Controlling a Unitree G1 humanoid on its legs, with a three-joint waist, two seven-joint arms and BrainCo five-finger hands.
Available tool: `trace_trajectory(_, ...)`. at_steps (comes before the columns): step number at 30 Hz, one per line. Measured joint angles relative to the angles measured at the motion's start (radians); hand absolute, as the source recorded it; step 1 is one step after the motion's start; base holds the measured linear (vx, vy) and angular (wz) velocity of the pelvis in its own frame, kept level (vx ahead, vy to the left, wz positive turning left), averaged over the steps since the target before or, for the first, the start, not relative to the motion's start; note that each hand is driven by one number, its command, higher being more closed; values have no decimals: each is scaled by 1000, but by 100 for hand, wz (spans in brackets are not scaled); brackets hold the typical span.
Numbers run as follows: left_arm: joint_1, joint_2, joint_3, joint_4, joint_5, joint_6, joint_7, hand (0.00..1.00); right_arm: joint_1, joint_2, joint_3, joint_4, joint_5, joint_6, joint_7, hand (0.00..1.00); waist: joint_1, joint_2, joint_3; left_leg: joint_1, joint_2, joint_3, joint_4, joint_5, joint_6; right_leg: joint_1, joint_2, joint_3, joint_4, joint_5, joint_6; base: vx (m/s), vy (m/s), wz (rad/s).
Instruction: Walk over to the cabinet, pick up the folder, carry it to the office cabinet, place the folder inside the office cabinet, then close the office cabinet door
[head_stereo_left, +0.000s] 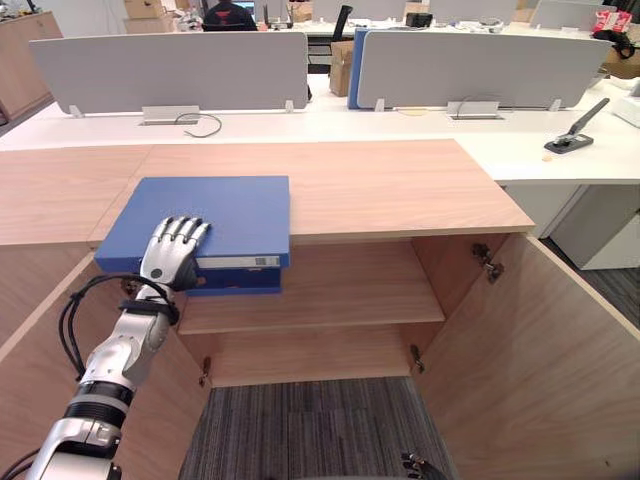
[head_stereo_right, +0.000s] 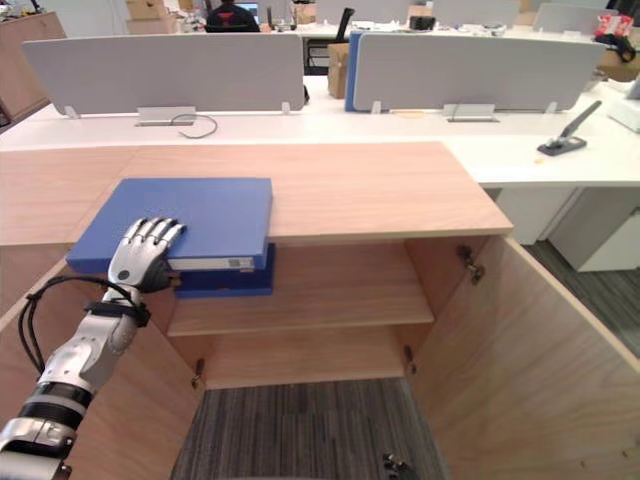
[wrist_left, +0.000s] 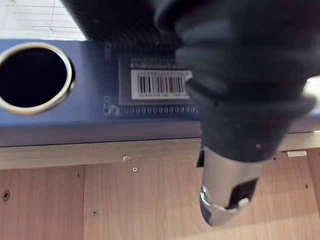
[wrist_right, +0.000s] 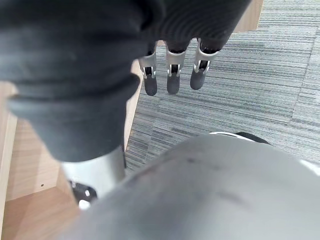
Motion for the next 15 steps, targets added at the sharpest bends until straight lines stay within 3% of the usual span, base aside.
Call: trace_trajectory(15,-107,-10,-25,136,-3,19,25,100,-1,-20,27,2,-1,1,-9,0,-23,10,-8,-1,7,5,0,-4,-5,-1,5,0,-6,1,-1,-16,-4,-1)
